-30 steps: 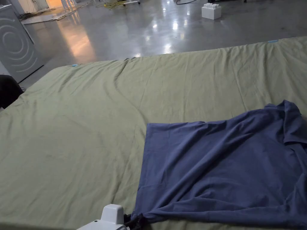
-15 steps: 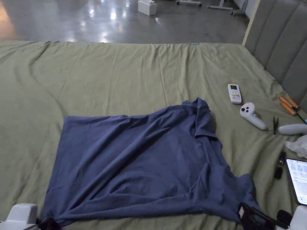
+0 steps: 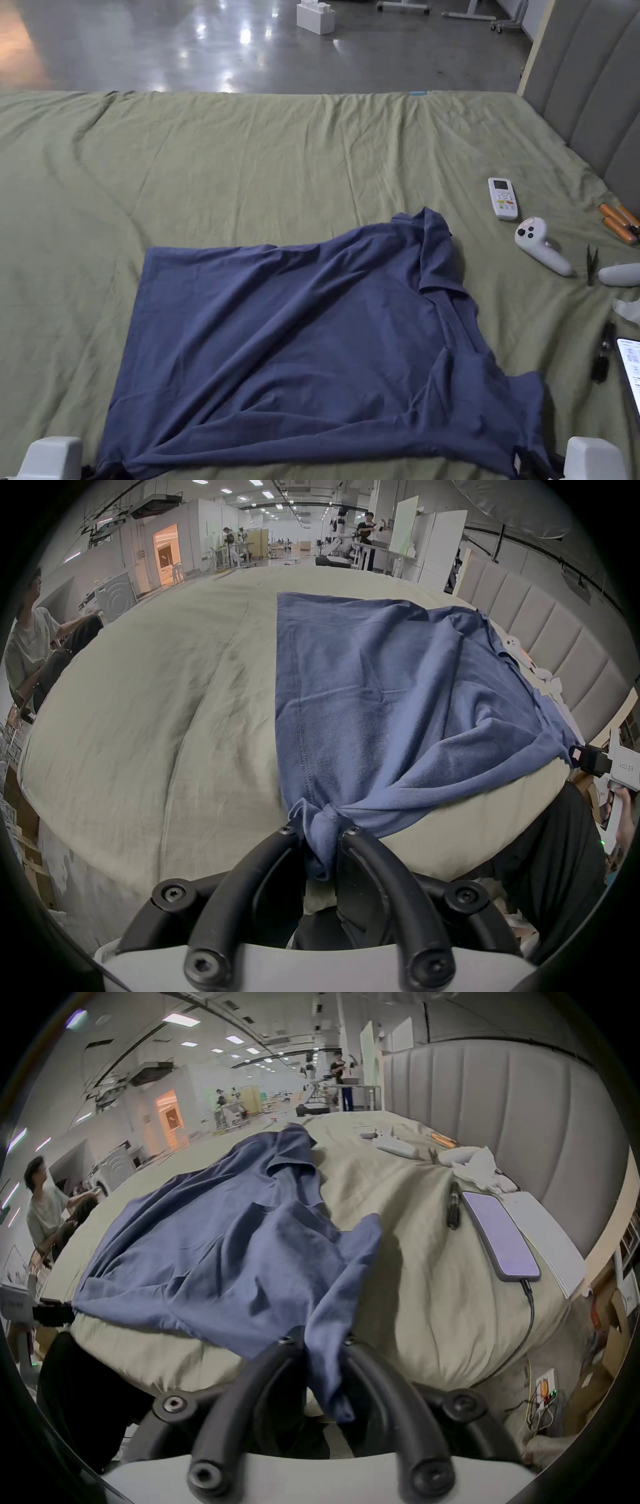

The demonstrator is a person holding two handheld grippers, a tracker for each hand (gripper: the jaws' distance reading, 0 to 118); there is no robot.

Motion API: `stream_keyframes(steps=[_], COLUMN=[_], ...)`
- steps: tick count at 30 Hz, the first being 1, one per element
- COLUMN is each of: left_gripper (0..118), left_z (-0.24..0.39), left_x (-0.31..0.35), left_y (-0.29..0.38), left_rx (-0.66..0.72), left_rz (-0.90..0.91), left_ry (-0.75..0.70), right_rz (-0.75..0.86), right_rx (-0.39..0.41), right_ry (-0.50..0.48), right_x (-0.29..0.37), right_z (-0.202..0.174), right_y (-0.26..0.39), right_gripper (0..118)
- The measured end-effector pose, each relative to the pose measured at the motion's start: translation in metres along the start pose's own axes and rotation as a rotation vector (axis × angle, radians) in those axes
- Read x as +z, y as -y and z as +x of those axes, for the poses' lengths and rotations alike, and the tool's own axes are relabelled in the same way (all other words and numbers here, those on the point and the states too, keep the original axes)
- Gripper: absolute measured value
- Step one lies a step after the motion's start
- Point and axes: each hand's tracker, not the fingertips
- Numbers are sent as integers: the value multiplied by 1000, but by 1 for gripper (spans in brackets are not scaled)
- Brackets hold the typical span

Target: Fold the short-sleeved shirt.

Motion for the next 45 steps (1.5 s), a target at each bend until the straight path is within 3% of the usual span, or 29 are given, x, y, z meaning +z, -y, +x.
stream_keyframes(steps=[3,8,20,23,31,33,35,37,38,41,42,45], left_gripper=[9,9,9,9,9,9,21,63,75,78,78,78], left_z=[0,20,12,2,-29,-38,-37,-37,-36,-32,-32,-33], left_x=[4,38,82,65,-15,-35,-51,-68,-76,-91,-88,-51], left_y=[5,32,3,-27,-119,-136,-148,-156,-159,-156,-157,-155], left_rx=[-10,-193,-142,-149,-66,-9,30,70,76,37,33,20], left_rz=[29,205,300,292,139,116,104,78,63,65,60,112], left_ry=[0,-49,28,35,22,26,26,29,19,-54,-53,31], right_rz=[21,172,260,260,166,112,80,38,31,-91,-94,-23], right_rx=[-5,8,56,98,65,103,160,193,204,206,195,142], right_ry=[7,54,77,65,-6,14,31,45,49,40,27,26], right_x=[3,34,76,53,-49,-73,-91,-111,-123,-149,-174,-157], right_z=[1,3,8,8,-8,-18,-22,-27,-27,-21,-3,16], right_y=[1,3,-15,-56,-173,-190,-196,-198,-195,-191,-182,-179], right_gripper=[10,9,9,9,9,9,16,61,74,76,76,76])
